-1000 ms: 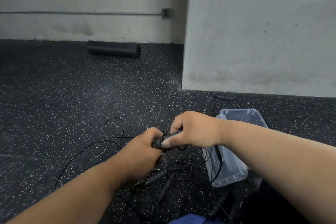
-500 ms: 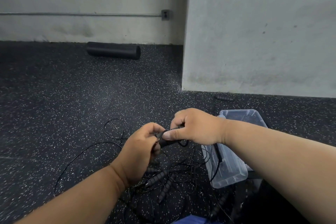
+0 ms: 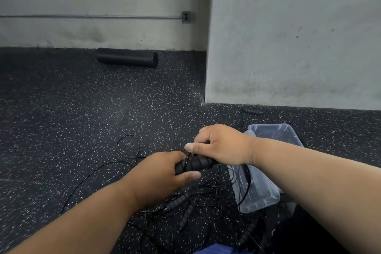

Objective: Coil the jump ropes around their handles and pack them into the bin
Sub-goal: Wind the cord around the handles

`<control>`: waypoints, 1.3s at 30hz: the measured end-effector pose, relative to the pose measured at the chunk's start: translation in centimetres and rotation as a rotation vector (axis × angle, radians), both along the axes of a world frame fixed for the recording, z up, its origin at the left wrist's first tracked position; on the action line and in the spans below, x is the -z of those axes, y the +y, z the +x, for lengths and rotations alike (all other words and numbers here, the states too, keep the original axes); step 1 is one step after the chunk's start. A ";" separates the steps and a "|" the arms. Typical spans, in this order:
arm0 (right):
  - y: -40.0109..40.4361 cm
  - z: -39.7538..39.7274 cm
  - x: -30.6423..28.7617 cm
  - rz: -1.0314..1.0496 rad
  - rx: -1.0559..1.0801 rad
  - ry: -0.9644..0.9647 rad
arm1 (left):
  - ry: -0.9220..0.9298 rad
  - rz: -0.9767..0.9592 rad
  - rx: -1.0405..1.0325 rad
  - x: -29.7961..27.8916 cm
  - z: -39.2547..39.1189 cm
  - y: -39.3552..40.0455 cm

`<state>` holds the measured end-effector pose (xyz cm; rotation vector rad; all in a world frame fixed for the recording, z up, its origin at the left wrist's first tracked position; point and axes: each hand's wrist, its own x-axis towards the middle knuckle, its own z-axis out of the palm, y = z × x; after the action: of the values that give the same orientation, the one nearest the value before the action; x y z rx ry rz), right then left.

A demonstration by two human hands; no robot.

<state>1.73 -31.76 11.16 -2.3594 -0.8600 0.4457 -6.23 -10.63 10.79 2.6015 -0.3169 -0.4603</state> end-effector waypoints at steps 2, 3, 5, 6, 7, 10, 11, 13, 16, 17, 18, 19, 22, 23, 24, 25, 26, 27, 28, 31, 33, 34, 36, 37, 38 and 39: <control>0.0 -0.2 -0.3 -0.038 0.003 -0.032 | 0.031 0.093 0.014 0.5 0.2 0.3; 0.0 -0.4 -0.5 -0.058 -0.008 -0.037 | 0.065 0.109 0.029 0.6 0.2 0.4; 0.3 -0.7 -0.8 -0.102 -0.052 -0.018 | 0.157 0.062 0.086 0.8 0.2 0.4; 0.4 -1.0 -0.9 -0.123 -0.072 -0.001 | 0.198 0.033 0.116 1.0 0.1 0.3; 0.6 -1.2 -0.9 -0.143 -0.083 0.020 | 0.225 0.032 0.135 1.2 0.0 0.0; 0.7 -1.5 -1.0 -0.191 -0.079 0.024 | 0.184 0.130 0.075 2.5 0.0 -0.1; 0.6 -1.5 -1.1 -0.190 -0.074 0.005 | 0.146 0.145 0.022 2.7 0.1 0.0; 0.1 -1.3 -1.5 -0.187 -0.090 -0.036 | 0.094 0.089 -0.136 3.0 0.6 0.5; 0.0 -1.9 -1.9 -0.270 -0.228 -0.161 | 0.045 0.077 -0.277 3.0 1.7 1.6; 0.3 -2.5 -1.8 -0.294 -0.283 -0.213 | 0.060 0.097 -0.287 3.2 2.0 1.8; 0.8 -3.2 -1.7 -0.309 -0.340 -0.262 | 0.088 0.104 -0.297 3.6 2.2 1.9; 1.4 -3.9 -1.5 -0.323 -0.395 -0.296 | 0.136 0.116 -0.299 3.6 2.2 1.7; 2.6 -5.3 -1.1 -0.313 -0.476 -0.283 | 0.176 0.148 -0.226 5.0 2.1 0.7; 2.7 -5.2 -1.1 -0.289 -0.462 -0.261 | 0.145 0.229 -0.152 5.1 1.9 0.3; 2.6 -5.0 -1.2 -0.254 -0.431 -0.240 | 0.084 0.321 -0.044 5.2 1.5 0.0; 2.5 -4.7 -1.4 -0.213 -0.387 -0.218 | 0.031 0.384 0.068 5.1 1.0 -0.4; 2.2 -4.2 -1.6 -0.171 -0.345 -0.194 | 0.003 0.432 0.180 4.9 0.4 -0.8; 1.8 -3.6 -1.8 -0.138 -0.305 -0.155 | -0.016 0.407 0.219 4.9 0.0 -1.3; 1.4 -2.8 -1.9 -0.109 -0.265 -0.094 | -0.046 0.371 0.228 4.6 -0.3 -1.8; -0.1 -0.2 -1.6 0.034 -0.108 0.189 | -0.088 0.115 0.227 3.4 -0.6 -2.4; -1.3 1.1 -1.0 0.155 0.000 0.350 | -0.114 0.045 0.215 2.6 -0.7 -2.2; -1.8 1.5 -0.6 0.202 0.041 0.402 | -0.116 0.001 0.159 2.2 -0.7 -2.2; -2.1 1.7 -0.1 0.231 0.100 0.440 | -0.155 -0.132 0.011 1.9 -0.6 -1.9; -2.0 1.6 0.3 0.204 0.109 0.413 | -0.192 -0.195 -0.068 1.8 -0.5 -1.7; -1.6 1.3 0.7 0.167 0.113 0.381 | -0.213 -0.240 -0.148 1.7 -0.3 -1.5; -1.0 0.7 1.2 0.136 0.118 0.364 | -0.237 -0.280 -0.212 1.6 -0.2 -1.2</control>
<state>2.44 -32.77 9.99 -2.1019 -0.5606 0.7161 -6.44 -11.81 9.19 2.3807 -0.1652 -0.0292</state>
